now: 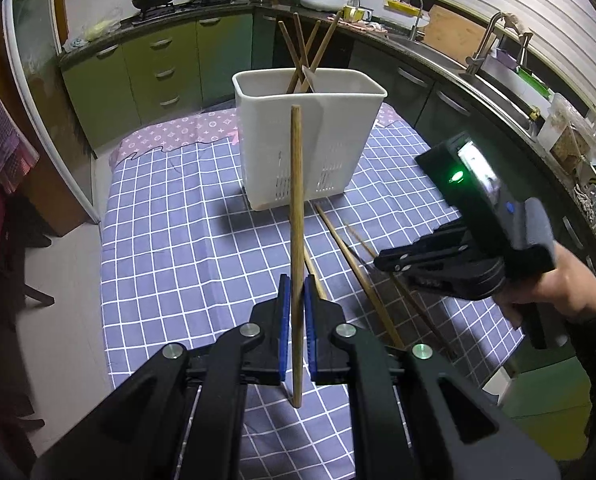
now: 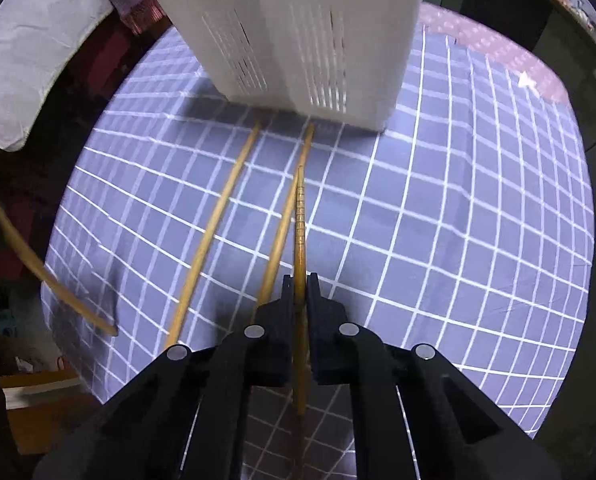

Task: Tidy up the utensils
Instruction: 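Drop the chopstick into the holder with the left tool while the right tool carries its chopstick there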

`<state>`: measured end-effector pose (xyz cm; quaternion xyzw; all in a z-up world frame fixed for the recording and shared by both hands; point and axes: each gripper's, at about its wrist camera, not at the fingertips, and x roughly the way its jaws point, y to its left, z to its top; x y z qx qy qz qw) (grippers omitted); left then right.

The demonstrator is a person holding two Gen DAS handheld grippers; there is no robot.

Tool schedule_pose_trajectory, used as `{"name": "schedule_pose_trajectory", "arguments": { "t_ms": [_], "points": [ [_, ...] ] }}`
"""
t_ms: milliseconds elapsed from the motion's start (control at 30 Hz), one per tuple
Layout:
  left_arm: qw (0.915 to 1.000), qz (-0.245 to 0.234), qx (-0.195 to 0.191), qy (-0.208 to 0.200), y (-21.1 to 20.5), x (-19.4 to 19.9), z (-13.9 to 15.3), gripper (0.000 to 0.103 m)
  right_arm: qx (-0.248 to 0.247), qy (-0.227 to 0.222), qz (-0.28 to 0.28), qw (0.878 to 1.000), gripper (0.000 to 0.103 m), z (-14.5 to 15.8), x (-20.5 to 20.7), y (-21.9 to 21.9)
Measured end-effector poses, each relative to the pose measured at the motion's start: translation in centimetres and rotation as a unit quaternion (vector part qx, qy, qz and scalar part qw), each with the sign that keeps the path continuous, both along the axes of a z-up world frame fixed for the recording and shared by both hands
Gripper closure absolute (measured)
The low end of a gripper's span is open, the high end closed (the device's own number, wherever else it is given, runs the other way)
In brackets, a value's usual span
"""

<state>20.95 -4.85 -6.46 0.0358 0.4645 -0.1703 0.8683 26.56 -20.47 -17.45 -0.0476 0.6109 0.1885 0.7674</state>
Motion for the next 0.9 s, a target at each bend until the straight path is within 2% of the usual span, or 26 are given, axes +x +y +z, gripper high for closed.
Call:
{"name": "schedule_pose_trajectory", "arguments": {
  "t_ms": [267,500,633,900],
  "points": [
    [1.0000,-0.002,0.003,-0.003,0.0,-0.2,0.0,0.096,0.044,-0.078,-0.004,0.996,0.096,6.0,-2.8,-1.8],
    [1.0000,0.000,0.001,-0.005,0.3,-0.3,0.2,0.096,0.067,-0.172,-0.023,0.983,0.096,11.3,-5.8,-4.5],
    [0.9999,0.000,-0.001,-0.010,0.5,-0.6,0.4,0.096,0.070,-0.187,-0.032,0.979,0.096,12.0,-6.9,-5.5],
    [0.9998,-0.002,0.001,-0.022,0.4,-1.2,1.2,0.096,0.072,-0.184,-0.033,0.980,0.096,11.5,-7.6,-6.1]
  ]
}}
